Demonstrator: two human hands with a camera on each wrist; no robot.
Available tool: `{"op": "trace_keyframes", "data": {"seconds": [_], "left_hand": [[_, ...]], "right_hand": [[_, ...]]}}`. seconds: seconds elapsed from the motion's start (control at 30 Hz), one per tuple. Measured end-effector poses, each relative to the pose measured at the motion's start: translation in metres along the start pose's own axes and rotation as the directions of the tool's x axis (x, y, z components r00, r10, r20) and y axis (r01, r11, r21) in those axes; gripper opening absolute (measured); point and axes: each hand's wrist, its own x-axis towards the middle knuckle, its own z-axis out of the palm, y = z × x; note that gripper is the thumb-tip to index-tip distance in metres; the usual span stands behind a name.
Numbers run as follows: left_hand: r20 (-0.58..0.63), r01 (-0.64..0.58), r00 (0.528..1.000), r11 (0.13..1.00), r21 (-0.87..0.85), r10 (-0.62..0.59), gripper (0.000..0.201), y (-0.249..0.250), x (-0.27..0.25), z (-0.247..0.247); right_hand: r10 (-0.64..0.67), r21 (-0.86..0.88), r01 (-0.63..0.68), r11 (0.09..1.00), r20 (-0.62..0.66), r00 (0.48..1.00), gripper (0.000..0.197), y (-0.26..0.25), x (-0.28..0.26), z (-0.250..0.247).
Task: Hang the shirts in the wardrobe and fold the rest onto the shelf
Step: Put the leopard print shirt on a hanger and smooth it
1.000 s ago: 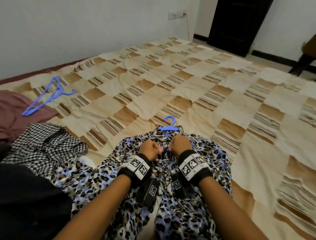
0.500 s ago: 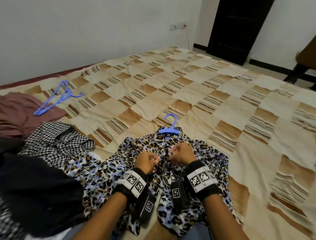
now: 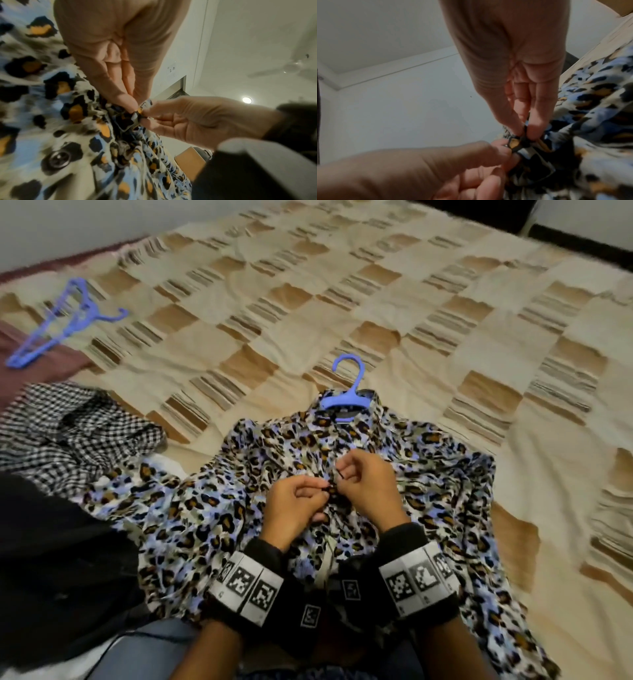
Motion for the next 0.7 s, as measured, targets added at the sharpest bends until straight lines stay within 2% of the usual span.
{"op": "trace_keyframes", "data": {"seconds": [0.13,0.23,0.33,0.57,0.7], "left_hand": [[0.002,-0.008,1.0,0.999,-0.049,0.008,0.015,0.001,0.006,0.002],[-0.05,-0.051,0.998,0.998,-0.043,0.049,0.014,0.0,0.003,0.002],[-0.109,-0.079,0.991,0.996,-0.029,0.075,0.014,0.002,0.004,0.001],[-0.098,-0.157,0.982,0.987,0.026,0.159,0.019,0.005,0.0,0.006],[-0.042,-0.179,0.982,0.982,0.066,0.182,0.018,0.005,0.001,0.007]], "right_hand": [[0.013,0.095,-0.002,0.995,-0.118,0.993,0.025,0.003,0.001,-0.009],[0.003,0.078,0.012,0.997,-0.188,0.982,0.024,0.002,-0.002,-0.01],[0.009,0.124,0.012,0.992,-0.167,0.986,0.023,-0.002,-0.003,-0.012],[-0.039,0.121,0.045,0.992,-0.052,0.998,0.016,-0.011,-0.011,-0.008],[-0.053,0.05,0.059,0.997,-0.112,0.992,0.02,-0.007,-0.013,-0.002]]}}
